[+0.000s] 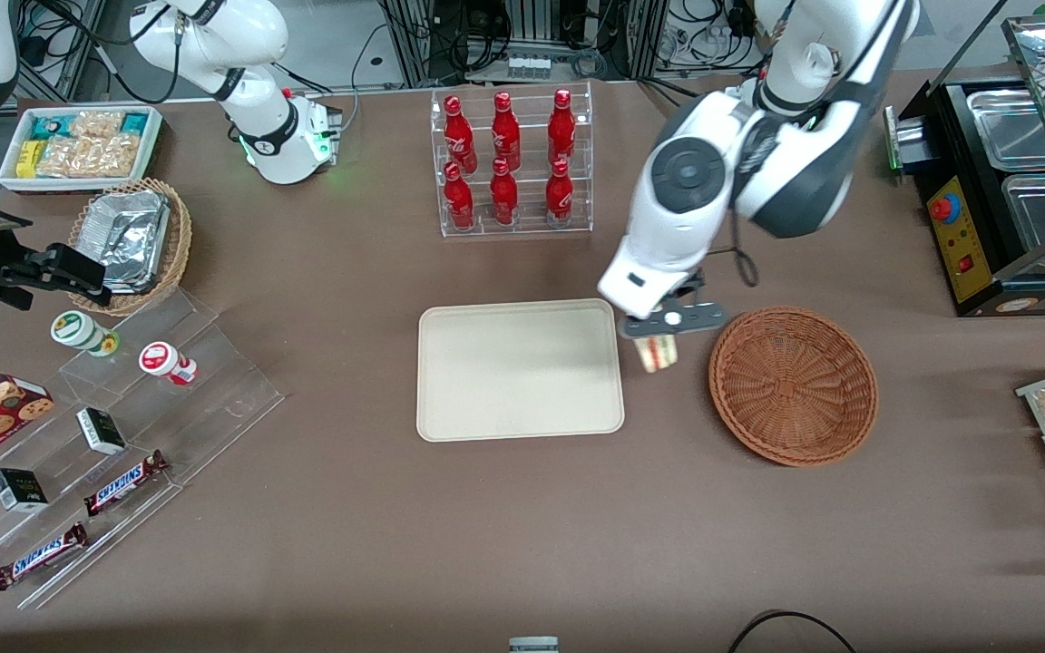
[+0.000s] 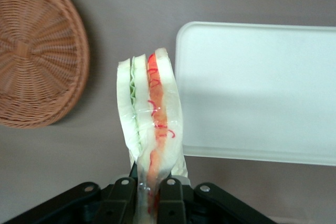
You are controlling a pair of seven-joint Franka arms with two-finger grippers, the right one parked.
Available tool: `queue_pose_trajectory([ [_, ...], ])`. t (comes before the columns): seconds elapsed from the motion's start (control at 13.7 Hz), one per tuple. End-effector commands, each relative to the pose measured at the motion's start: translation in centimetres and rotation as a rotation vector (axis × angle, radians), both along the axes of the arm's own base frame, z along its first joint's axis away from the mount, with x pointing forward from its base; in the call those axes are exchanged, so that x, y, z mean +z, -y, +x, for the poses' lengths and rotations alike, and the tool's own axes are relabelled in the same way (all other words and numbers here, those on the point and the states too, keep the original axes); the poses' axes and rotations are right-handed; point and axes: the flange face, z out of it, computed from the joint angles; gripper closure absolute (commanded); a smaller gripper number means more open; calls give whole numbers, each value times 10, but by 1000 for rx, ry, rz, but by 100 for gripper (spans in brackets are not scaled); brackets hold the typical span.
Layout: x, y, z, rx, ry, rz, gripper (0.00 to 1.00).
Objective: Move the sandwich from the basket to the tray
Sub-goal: 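Lift the sandwich with the left gripper and carry it over the cream tray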
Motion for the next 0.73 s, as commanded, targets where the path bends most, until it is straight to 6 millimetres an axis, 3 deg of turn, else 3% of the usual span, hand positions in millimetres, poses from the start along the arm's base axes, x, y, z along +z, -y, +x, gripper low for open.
queue_pose_trajectory([
  [0.0, -32, 49, 13, -3, -17, -21, 100],
  [0.22, -66, 91, 9, -14, 15, -56, 100],
  [0.36, -87, 100, 8, -36, 18, -65, 100],
  [0.44, -100, 111, -1, -59, 9, -60, 100],
  [0.66, -121, 131, -6, -80, 51, -107, 100],
])
